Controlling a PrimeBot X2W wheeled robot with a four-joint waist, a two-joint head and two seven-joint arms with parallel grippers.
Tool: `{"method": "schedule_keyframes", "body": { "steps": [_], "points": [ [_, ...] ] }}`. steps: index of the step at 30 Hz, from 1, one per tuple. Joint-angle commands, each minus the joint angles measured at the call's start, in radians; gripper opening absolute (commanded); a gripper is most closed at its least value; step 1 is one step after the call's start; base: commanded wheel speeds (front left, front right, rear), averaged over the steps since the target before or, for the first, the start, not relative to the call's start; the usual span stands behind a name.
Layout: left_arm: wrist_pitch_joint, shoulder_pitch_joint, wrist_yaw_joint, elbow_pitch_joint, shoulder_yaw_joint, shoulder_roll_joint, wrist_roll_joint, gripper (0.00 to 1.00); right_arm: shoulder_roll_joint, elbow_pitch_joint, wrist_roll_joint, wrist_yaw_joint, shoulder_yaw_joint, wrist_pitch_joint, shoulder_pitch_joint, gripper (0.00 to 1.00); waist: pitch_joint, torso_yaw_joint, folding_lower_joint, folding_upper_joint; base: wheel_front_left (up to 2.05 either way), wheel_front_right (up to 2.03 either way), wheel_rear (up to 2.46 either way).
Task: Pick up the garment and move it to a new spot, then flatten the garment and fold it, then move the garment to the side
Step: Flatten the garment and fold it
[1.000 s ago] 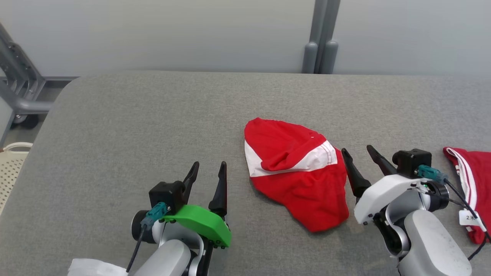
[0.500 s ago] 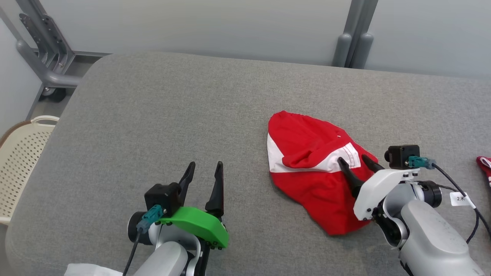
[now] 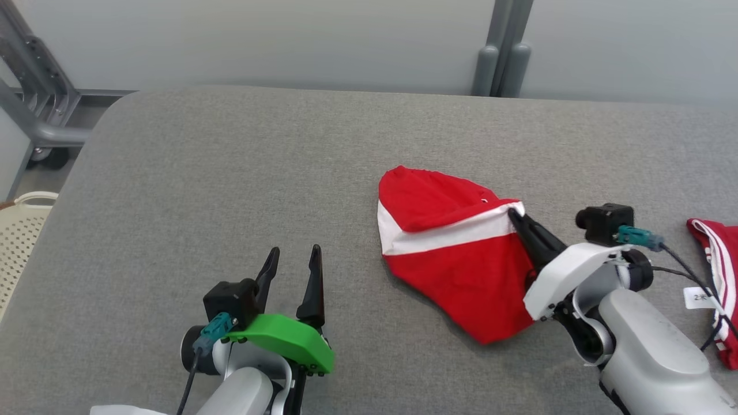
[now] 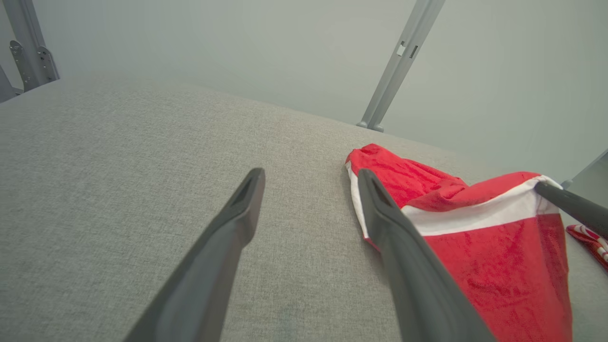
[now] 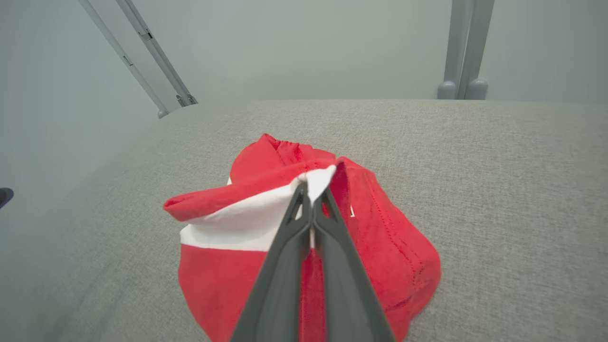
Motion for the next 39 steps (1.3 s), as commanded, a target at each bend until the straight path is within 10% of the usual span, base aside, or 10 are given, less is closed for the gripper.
{"method": "schedule_keyframes", "body": {
  "steps": [1, 13, 36, 38, 39],
  "points": [
    [0.0, 0.018, 0.0, -0.001, 0.007, 0.005, 0.001, 1.0, -0.025, -0.031, 0.026, 0.0, -0.031, -0.012, 0.032, 0.0, -0.006, -0.035, 0.0, 0.0, 0.0, 0.0, 0.0],
    [0.0, 0.01, -0.01, 0.008, 0.012, -0.003, 0.005, 1.0, -0.113, -0.02, -0.026, 0.0, -0.183, 0.04, 0.131, 0.0, 0.01, -0.073, 0.0, 0.0, 0.0, 0.0, 0.0],
    [0.003, 0.012, -0.02, 0.016, 0.017, -0.004, 0.01, 1.0, -0.089, 0.135, -0.243, 0.0, -0.248, -0.038, 0.113, 0.0, 0.009, -0.094, 0.0, 0.0, 0.0, 0.0, 0.0],
    [0.003, 0.006, -0.023, 0.02, 0.014, -0.006, 0.009, 1.0, -0.083, 0.156, -0.253, 0.0, -0.246, -0.045, 0.096, 0.38, 0.006, -0.097, 0.0, 0.0, 0.0, 0.0, 0.0],
    [0.003, 0.005, -0.024, 0.023, 0.013, -0.008, 0.008, 1.0, -0.078, 0.165, -0.255, 0.0, -0.244, -0.05, 0.091, 1.0, 0.003, -0.099, 0.0, 0.0, 0.0, 0.0, 0.0]
  ]
}}
